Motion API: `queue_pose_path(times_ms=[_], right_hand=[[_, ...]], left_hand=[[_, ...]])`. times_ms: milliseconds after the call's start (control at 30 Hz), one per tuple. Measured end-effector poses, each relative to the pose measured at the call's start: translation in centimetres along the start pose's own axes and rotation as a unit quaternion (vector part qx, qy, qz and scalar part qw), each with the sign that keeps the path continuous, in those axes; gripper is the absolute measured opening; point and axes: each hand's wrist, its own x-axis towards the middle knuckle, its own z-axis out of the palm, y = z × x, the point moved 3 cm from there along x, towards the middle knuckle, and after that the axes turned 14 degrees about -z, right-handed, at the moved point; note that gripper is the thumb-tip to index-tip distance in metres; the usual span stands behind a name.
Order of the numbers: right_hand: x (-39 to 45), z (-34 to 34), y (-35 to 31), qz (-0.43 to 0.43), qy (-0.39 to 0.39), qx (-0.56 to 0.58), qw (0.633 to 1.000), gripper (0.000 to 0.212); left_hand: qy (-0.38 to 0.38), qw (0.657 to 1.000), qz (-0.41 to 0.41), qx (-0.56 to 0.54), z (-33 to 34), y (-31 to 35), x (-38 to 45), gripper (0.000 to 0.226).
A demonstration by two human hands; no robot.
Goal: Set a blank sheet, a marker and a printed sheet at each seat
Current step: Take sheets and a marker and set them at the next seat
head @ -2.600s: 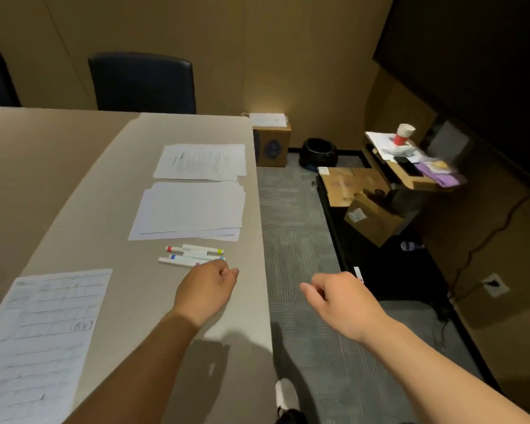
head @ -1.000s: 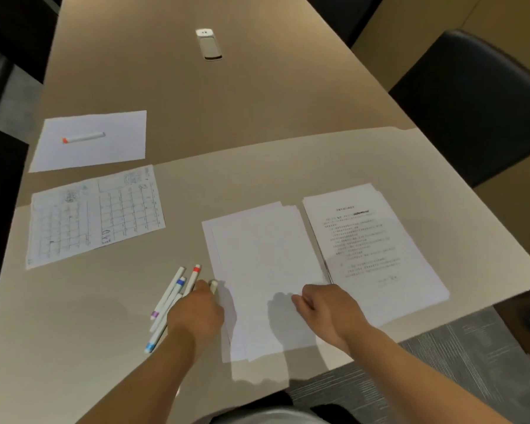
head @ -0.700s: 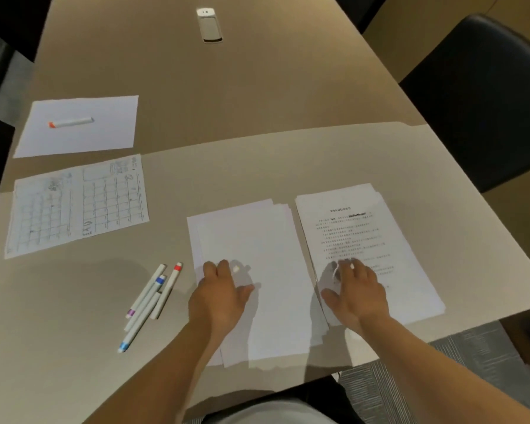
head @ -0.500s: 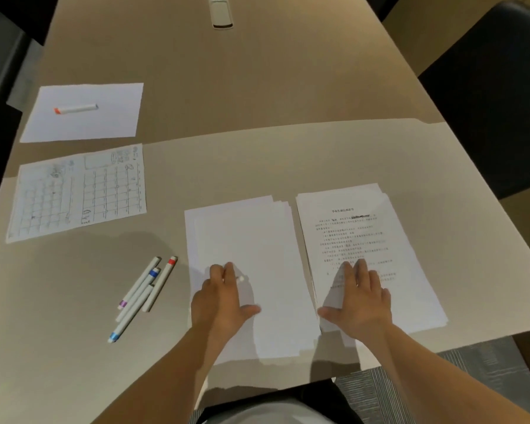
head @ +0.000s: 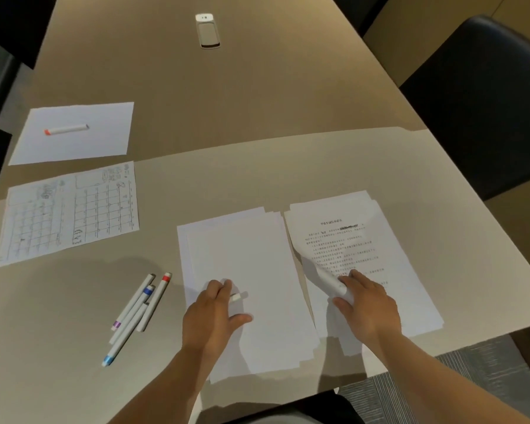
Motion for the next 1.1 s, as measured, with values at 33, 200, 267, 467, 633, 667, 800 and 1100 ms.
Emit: queue_pose_path(times_ms=[33,200,267,467,633,667,800,1100], right_hand=[[0.0,-0.4,0.0,-0.002,0.012,0.009,1.000,0.040],[-0.5,-1.4,-0.7,0.003,0.033,0.021,0.999,0.026],[-0.7,-1.6,-0.9,0.005,0.038,0.036,0.999,0.024],[-1.1,-1.9,-1.2,0.029,0.027,0.082,0.996,0.017],[-1.3,-3.4,-1.4,0.035,0.061,0.084,0.994,0.006],[-1.4,-3.8,-1.4,0.038,0.077,0.089,0.992,0.004],[-1.9,-5.3,-0.8,0.060,0.146,0.135,0.978,0.006],[-3.9,-10.8,4.6,0.054,0.233,0.274,0.932,0.016]], left_hand=[[0.007,1.000,0.004,-0.004,0.1,-0.1,0.1,0.074],[0.021,0.999,0.013,-0.036,0.1,-0.3,0.2,0.065],[0.022,0.998,0.009,-0.049,-0.3,-0.1,0.2,0.061],[0.019,0.994,-0.004,-0.110,-1.0,-0.8,0.6,0.041],[0.019,0.979,0.002,-0.203,-2.8,-0.7,1.1,0.033],[0.022,0.977,0.004,-0.214,-3.4,-0.4,1.1,0.031],[0.025,0.970,0.008,-0.240,-5.5,1.4,1.1,0.016],[-0.055,0.950,0.038,-0.305,-6.8,12.5,-0.2,0.023]])
